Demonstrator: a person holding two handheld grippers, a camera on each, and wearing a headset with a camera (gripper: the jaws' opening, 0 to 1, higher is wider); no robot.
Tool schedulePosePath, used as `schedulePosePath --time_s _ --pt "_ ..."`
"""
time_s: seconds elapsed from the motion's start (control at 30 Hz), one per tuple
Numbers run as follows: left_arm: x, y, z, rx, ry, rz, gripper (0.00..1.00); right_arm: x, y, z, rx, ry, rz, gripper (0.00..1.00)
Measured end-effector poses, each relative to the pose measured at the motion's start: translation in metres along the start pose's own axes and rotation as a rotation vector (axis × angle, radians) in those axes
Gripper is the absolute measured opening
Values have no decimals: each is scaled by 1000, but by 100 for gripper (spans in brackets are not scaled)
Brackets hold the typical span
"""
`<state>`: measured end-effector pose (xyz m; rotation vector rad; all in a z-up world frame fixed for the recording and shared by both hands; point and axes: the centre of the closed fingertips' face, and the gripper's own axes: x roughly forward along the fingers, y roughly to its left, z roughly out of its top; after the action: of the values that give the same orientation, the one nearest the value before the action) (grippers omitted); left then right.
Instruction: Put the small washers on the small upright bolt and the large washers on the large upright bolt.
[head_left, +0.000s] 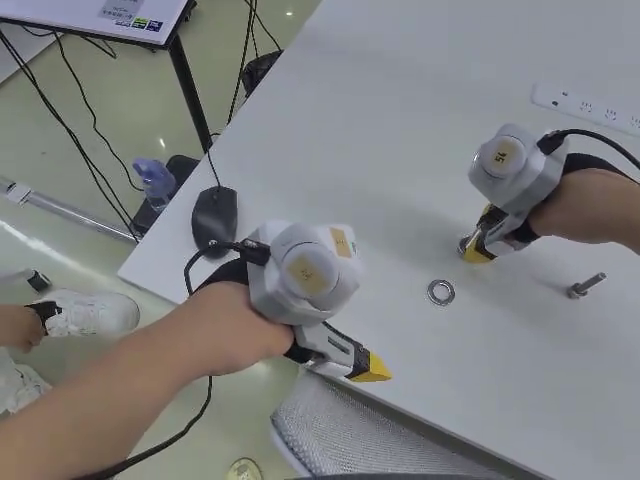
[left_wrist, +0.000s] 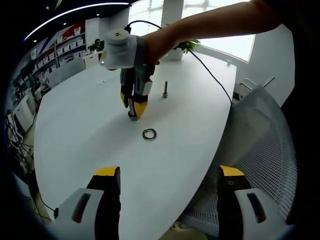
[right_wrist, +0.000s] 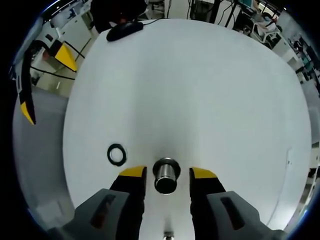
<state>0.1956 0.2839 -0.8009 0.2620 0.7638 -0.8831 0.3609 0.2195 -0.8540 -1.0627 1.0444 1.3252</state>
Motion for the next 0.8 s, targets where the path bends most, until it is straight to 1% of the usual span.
schedulePosePath --time_s 0.1,0.33,0.43,0.5,0.63,0.7,0.77,0.8 --pt "0 0 0 3 2 1 79 -1 2 3 -19 -10 3 37" --pt "-2 -2 -1 5 4 3 78 -8 8 11 -37 -34 6 38" --pt "-3 -2 0 8 3 4 78 -12 10 13 -45 -45 -2 37" --pt "-4 -2 1 11 3 5 78 -14 7 16 -51 -56 -5 37" --pt "-6 -2 2 17 5 8 77 -22 9 19 -59 -77 -14 37" --pt "-7 -2 3 19 5 10 77 -26 10 20 -61 -83 -14 37" --pt "-8 -2 4 23 4 11 77 -23 9 18 -63 -87 -13 37" --pt "-8 -2 5 25 3 11 77 -24 10 18 -64 -89 -14 37"
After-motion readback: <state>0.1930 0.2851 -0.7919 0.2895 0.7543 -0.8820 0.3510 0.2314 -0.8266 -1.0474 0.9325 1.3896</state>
